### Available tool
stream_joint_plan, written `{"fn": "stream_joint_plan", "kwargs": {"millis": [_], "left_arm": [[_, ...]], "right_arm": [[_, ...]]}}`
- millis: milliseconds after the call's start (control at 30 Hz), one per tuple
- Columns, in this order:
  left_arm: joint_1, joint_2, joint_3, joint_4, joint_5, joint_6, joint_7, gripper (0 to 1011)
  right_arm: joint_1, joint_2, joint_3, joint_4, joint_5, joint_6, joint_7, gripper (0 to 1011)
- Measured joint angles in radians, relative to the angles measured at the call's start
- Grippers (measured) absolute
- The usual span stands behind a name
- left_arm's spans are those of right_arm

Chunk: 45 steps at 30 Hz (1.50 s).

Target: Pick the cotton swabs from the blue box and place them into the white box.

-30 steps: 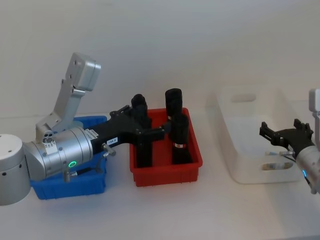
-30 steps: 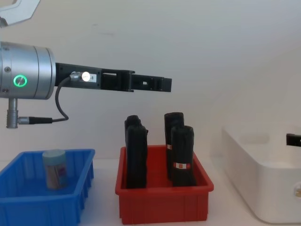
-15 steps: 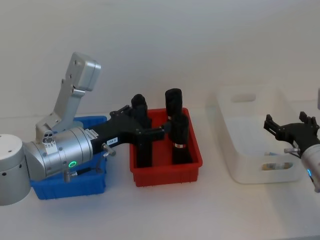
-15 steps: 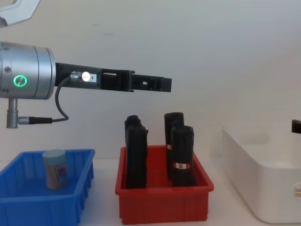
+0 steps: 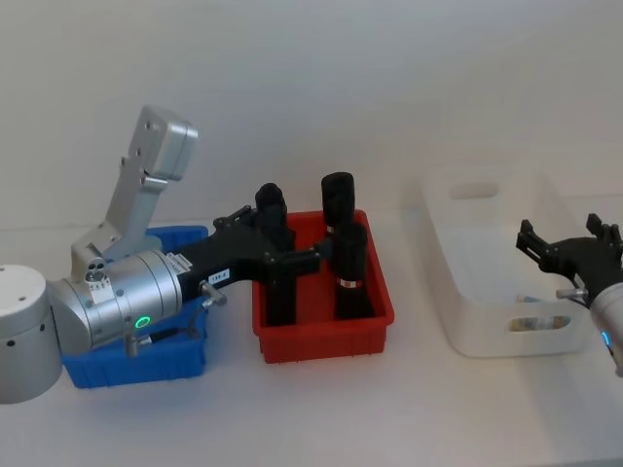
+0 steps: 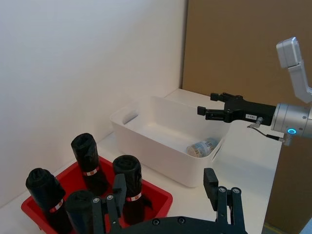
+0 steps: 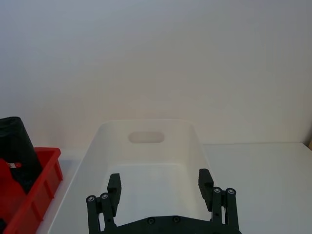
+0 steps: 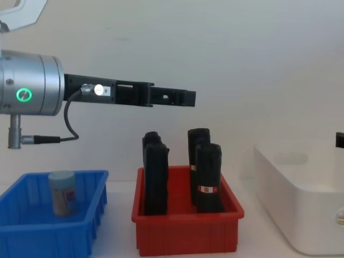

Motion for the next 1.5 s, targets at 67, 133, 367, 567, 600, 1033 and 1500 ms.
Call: {"fn": "stream_joint_plan", "kwargs": {"millis": [67, 133, 367, 567, 600, 1033, 1500], "left_arm": [[0.006, -0.001, 0.004, 0.000, 0.007, -0.011, 0.016, 1003], [0.010, -0.001, 0.008, -0.001, 0.012, -0.021, 0.028, 1003], [0.040, -0.005, 0.030, -0.003, 0.050, -0.084, 0.115, 1003], [0.068, -0.009, 0.052, -0.005, 0.085, -0.144, 0.198, 1003], [0.072, -0.009, 0.055, -0.006, 0.089, -0.152, 0.207, 1003], [0.132, -0.017, 0.099, -0.011, 0.162, -0.276, 0.379, 1003], [0.190, -0.024, 0.143, -0.016, 0.235, -0.399, 0.547, 1003]], "right_arm": [[-0.007, 0.003, -0.002, -0.007, 0.001, -0.003, 0.003, 1001], [-0.020, 0.008, -0.007, -0.024, 0.004, -0.009, 0.010, 1002], [-0.080, 0.030, -0.028, -0.092, 0.016, -0.035, 0.038, 1002], [-0.136, 0.050, -0.047, -0.158, 0.027, -0.059, 0.064, 1001], [-0.151, 0.056, -0.051, -0.174, 0.030, -0.066, 0.070, 1001], [-0.257, 0.095, -0.087, -0.296, 0.051, -0.113, 0.118, 1001], [-0.283, 0.104, -0.096, -0.325, 0.056, -0.123, 0.130, 1001]]}}
